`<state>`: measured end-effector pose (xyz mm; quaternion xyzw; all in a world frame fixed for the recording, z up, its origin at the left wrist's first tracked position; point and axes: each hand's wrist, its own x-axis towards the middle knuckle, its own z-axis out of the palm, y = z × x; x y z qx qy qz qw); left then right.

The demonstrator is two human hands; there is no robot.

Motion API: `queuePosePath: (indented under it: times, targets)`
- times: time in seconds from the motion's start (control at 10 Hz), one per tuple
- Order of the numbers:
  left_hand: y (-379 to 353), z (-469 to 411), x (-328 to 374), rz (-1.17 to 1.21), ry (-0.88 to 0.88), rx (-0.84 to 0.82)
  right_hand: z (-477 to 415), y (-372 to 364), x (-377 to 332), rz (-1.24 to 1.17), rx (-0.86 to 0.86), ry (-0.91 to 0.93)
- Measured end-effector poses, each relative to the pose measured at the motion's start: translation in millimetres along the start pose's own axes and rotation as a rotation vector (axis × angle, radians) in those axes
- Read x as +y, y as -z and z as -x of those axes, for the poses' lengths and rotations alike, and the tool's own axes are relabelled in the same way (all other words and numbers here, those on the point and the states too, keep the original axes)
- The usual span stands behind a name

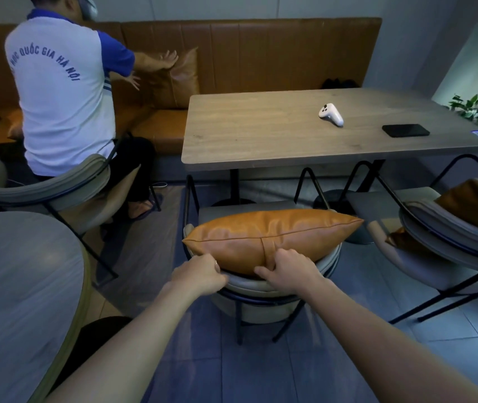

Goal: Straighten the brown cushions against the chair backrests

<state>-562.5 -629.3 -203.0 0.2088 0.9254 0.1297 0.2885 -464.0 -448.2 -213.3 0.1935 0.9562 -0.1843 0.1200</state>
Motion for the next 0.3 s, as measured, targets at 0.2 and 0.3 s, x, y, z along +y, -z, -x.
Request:
queuePosePath:
  times: [0.2,0.3]
  targets:
    - [64.1,39.8,66.4,-0.208,-0.138,0.235,12.8,83.7,-10.0,-0.115,0.038,0.011]
    - [93.6,62.7,96.3,-0.226,-0.131,0.252,29.0,126.5,-11.6,-0.117,-0.032,0.006]
